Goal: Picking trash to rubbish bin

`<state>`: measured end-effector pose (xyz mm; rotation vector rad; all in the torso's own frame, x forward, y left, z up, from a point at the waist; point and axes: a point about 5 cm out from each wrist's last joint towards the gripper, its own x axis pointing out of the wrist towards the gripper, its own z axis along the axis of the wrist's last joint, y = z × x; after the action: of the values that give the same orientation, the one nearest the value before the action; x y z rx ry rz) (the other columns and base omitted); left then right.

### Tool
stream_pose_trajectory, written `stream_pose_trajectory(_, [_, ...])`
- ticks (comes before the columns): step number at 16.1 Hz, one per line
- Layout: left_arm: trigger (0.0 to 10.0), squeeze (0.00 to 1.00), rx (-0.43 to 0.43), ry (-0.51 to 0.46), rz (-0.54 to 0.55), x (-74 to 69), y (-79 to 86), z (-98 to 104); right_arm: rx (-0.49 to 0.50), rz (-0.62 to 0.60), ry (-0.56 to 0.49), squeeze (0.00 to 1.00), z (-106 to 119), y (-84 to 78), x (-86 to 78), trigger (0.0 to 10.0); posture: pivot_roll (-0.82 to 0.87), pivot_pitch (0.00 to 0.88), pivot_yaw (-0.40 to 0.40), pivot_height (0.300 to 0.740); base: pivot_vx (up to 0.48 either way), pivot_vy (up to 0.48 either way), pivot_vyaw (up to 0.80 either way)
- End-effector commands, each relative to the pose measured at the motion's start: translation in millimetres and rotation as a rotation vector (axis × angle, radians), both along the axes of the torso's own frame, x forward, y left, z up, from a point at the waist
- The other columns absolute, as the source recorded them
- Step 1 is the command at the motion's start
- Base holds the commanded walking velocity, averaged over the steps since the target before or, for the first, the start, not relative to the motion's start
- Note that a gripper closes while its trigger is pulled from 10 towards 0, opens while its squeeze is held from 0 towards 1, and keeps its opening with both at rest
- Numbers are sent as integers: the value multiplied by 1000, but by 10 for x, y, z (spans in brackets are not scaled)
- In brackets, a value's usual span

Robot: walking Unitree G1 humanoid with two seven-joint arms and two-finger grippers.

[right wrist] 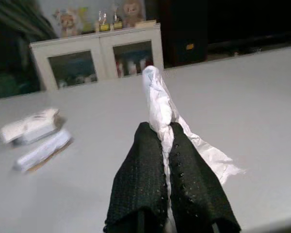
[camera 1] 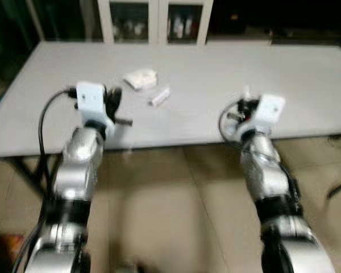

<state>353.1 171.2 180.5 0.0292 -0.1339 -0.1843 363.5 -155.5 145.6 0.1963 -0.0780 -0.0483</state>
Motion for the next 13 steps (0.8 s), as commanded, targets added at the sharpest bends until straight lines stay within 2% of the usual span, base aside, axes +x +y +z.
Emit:
stream_pose_trajectory(1, [10000,0,11,-12,-8,14,-21,40,-12,-1,4,0,-3,-28,0,10000,16,0,-36,740,0,0,0])
stream_pose_trajectory(4, [10000,0,9,12,-8,8,-20,-46,-9,-3,29,0,-83,-35,-29,10000,15,0,-36,740,0,0,0])
stream_pose_trajectory(6, [10000,0,9,114,62,-4,81,-308,-8,5,78,0,-218,-43,-60,10000,10,15,-38,740,0,0,0])
stream_pose_trajectory(7, [10000,0,9,129,65,-13,92,-354,-9,5,87,0,-246,-45,-69,10000,10,15,-38,740,0,0,0])
stream_pose_trajectory(8, [10000,0,10,167,76,-42,119,-479,-17,9,116,0,-329,-56,-93,10000,11,20,-40,740,0,0,0])
stream_pose_trajectory(9, [10000,0,10,250,106,-107,186,-732,-31,16,183,0,-508,-78,-148,10000,13,22,-42,740,0,0,0])
stream_pose_trajectory(10, [10000,0,10,301,128,-157,229,-883,-40,21,222,0,-615,-92,-188,10000,14,23,-43,740,0,0,0])
stream_pose_trajectory(11, [10000,0,21,363,142,-226,266,-1057,-50,30,272,0,-744,-103,-242,10000,13,11,-44,740,0,0,0])
stream_pose_trajectory(12, [10000,0,41,453,160,-357,311,-1305,-66,38,354,0,-949,-132,-344,10000,14,3,-45,740,0,0,0])
stream_pose_trajectory(13, [10000,0,43,460,168,-384,322,-1340,-60,30,376,0,-1002,-157,-376,10000,16,0,-47,740,0,0,0])
